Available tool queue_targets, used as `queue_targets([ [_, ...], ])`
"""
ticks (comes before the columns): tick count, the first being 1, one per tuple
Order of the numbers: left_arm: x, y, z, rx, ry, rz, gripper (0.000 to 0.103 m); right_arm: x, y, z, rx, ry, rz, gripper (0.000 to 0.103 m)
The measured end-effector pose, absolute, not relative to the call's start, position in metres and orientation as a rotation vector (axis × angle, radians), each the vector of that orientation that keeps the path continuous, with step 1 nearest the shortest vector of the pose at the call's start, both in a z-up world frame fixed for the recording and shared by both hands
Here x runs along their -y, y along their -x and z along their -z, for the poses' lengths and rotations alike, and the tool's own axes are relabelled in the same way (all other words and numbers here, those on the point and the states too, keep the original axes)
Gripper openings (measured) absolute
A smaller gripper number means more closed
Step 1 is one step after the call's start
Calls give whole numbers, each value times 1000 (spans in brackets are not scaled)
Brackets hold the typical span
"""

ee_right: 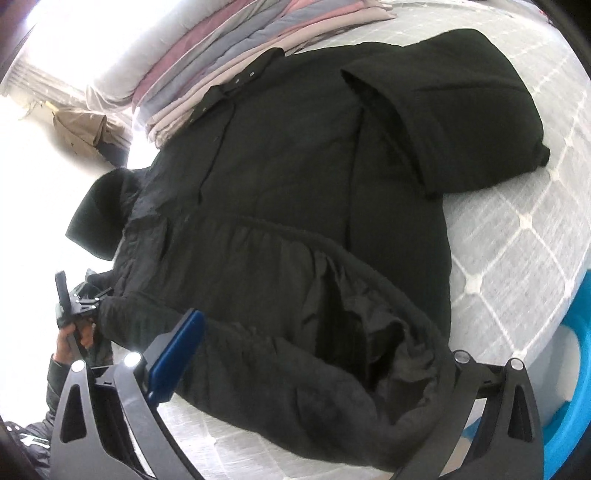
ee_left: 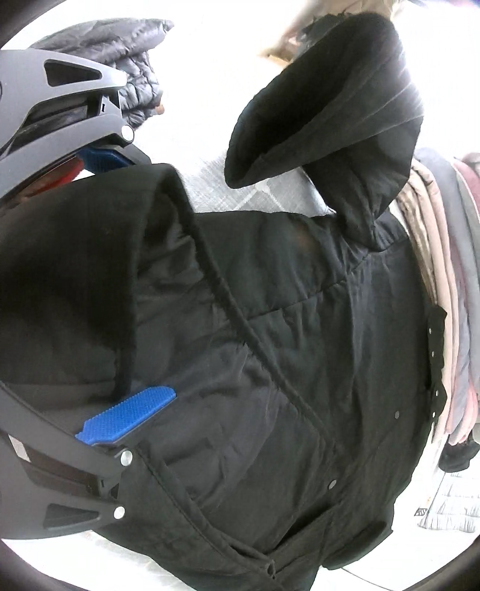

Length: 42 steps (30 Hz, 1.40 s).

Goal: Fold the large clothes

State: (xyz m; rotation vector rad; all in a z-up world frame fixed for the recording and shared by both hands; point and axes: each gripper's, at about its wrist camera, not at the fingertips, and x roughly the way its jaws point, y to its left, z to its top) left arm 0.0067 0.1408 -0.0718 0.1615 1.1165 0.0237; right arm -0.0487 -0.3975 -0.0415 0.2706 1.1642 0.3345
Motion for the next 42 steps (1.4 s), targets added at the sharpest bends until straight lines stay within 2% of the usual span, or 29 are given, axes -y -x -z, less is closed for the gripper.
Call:
queue_targets([
  [23,-102,68,62,-1088,-321,-27,96,384,119,38,-1155,-271,-401,97],
  [31,-105,107,67,-1151,-372,24,96,377,170,55,-1249,-164,-468,97],
  [36,-123,135,48,-1154,-295,57,96,378,211,64,-1319,-142,-541,97],
  [38,-130,143,34,-1129,-248,62,96,381,217,55,-1291,-161,-551,97],
  [42,-141,134,-13,-1024,-132,94,96,389,204,10,-1108,-277,-602,97],
])
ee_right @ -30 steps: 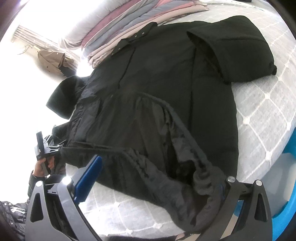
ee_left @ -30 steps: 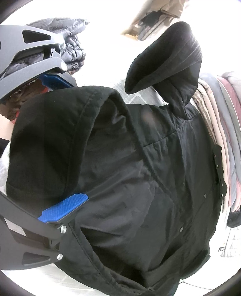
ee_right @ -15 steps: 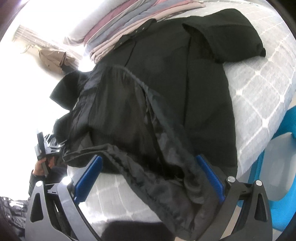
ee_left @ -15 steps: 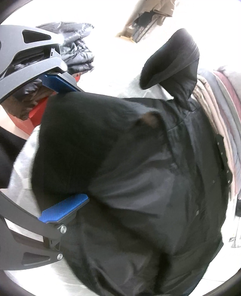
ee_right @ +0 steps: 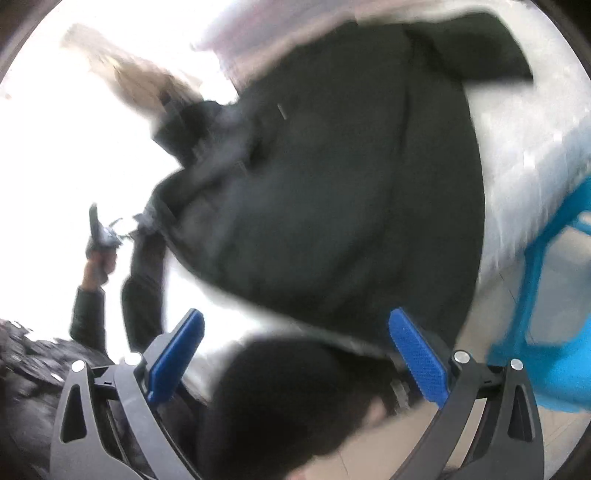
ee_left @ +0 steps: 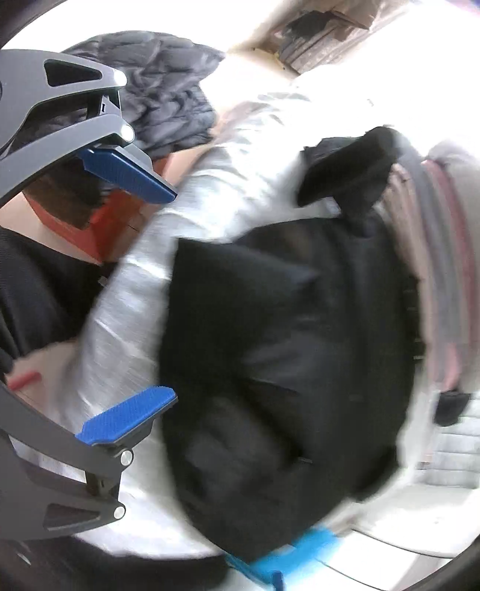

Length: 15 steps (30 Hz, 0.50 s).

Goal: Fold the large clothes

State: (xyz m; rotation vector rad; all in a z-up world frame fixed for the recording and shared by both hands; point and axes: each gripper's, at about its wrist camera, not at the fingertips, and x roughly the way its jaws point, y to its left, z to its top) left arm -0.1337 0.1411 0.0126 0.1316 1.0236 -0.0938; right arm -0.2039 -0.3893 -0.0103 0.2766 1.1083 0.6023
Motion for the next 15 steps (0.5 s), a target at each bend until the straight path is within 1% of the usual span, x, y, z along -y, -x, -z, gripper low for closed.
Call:
queue_targets([
  [3,-147,106,-43,-932,-60,52,96,369,161,-8,-1019,-322,-603,97],
  [6,-154,65,-50,-896,36,11,96,327,114,-1,-1030,-323,-647,97],
  [9,-165,26,-32,-928,144,-26,96,264,57,24,-1071,-354,-747,97],
  [11,-172,14,-18,-954,188,-41,96,220,13,52,-1137,-367,-797,97],
  [15,-176,14,3,-979,217,-30,96,155,-50,109,-1275,-361,-806,97],
])
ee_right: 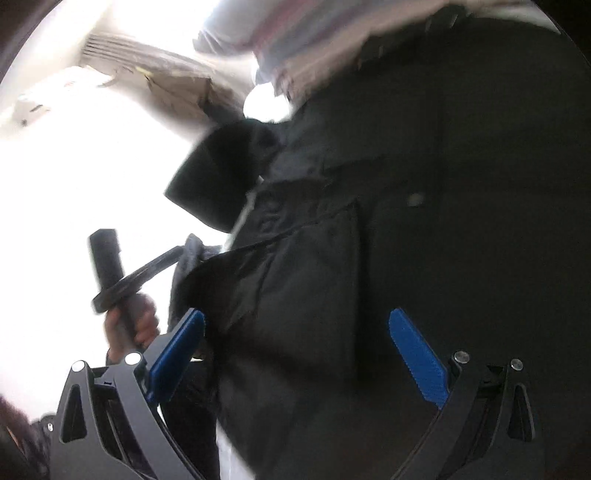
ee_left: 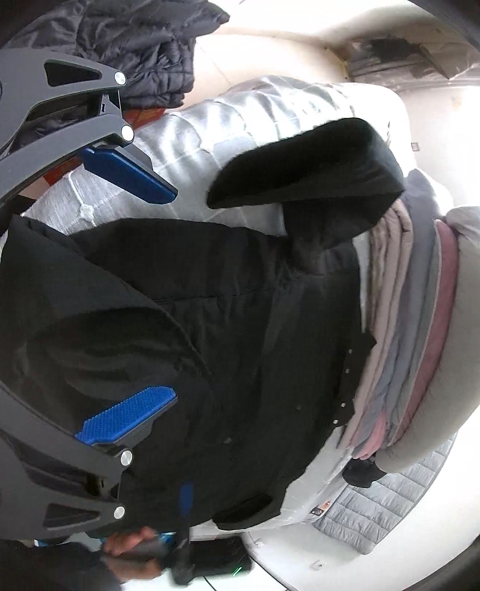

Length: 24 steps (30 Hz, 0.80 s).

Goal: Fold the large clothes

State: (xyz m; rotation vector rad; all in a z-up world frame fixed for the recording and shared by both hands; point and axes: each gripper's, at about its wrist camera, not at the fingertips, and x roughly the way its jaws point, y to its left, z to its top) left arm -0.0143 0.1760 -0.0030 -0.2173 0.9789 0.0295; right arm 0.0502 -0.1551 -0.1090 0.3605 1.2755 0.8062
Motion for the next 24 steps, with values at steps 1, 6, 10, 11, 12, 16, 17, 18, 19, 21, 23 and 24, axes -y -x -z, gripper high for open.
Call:
queue_targets([
  [1,-179,18,6,-983,213,-26,96,143,-60,121,-1303,-376,-818,97],
  [6,-202,40,11,-996,203,-16,96,99,-58,144,-1362,-426,-1029,97],
  [10,-224,61,-2,-972,248,-40,96,77,-13,117,-1357,-326,-1236,97],
  [11,-227,63,-4,-965,260,-41,96,76,3,110,-1358,-283,-1276,97],
  [12,-230,67,-9,-951,281,-43,96,76,18,104,-1363,-230,-1304,97],
  [16,-229,74,-24,-916,313,-30,96,93,83,98,-1416,-59,-1313,98],
  [17,-225,75,-28,-909,312,-23,96,96,94,100,-1436,-46,-1320,98],
  [18,-221,77,-31,-904,307,-12,96,97,104,104,-1462,-47,-1344,98],
  [19,-215,78,-35,-901,301,-1,96,101,120,105,-1472,-16,-1357,98],
  [21,-200,79,-40,-897,287,22,96,102,134,103,-1462,23,-1322,98],
  [23,-186,80,-45,-894,270,48,96,113,140,96,-1412,-6,-1287,98],
  [24,-173,80,-47,-892,251,69,96,121,139,91,-1372,-23,-1240,98],
])
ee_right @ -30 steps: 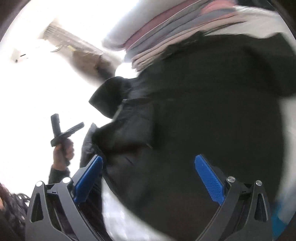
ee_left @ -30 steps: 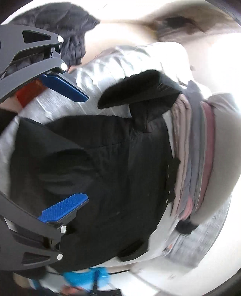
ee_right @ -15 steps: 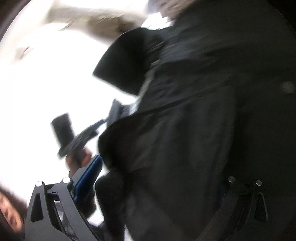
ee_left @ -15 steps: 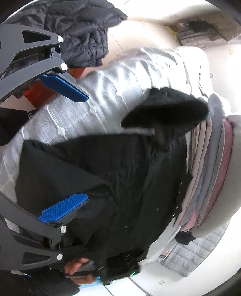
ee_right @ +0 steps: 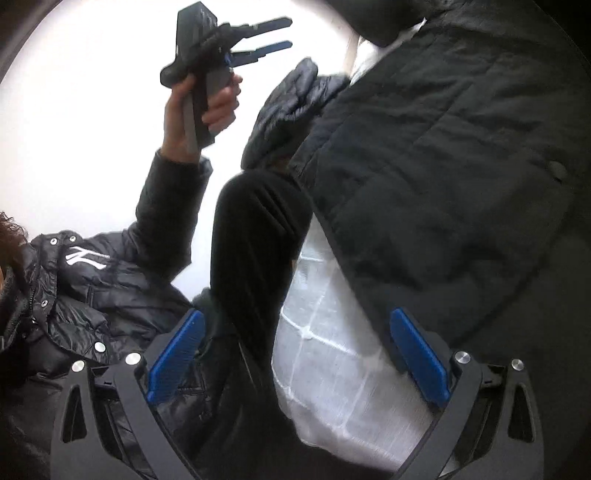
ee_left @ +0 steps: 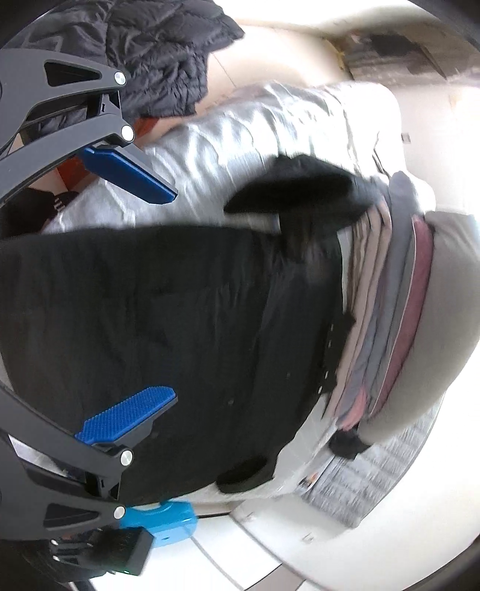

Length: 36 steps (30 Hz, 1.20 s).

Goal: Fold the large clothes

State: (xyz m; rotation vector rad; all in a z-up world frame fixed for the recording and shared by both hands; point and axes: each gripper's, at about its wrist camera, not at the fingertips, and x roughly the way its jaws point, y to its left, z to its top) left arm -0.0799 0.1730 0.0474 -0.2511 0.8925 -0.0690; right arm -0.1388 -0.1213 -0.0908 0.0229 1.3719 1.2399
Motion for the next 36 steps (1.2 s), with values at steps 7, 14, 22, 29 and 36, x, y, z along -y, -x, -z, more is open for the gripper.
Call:
queue_targets([
  [7,-89,66,-33,-891,171,189,96,226,95,55,-1016,89,-384,98],
  [14,-6,13,13,-959,155,311,96,272,31,67,-798,473,226,98],
  [22,26,-14,50,-1041,123,345,96,274,-104,139,-709,815,484,97],
  [29,28,-15,51,-1045,94,352,96,316,-165,145,-795,624,400,78],
  [36,26,-21,66,-1090,85,333,96,378,-147,101,-752,341,357,9],
])
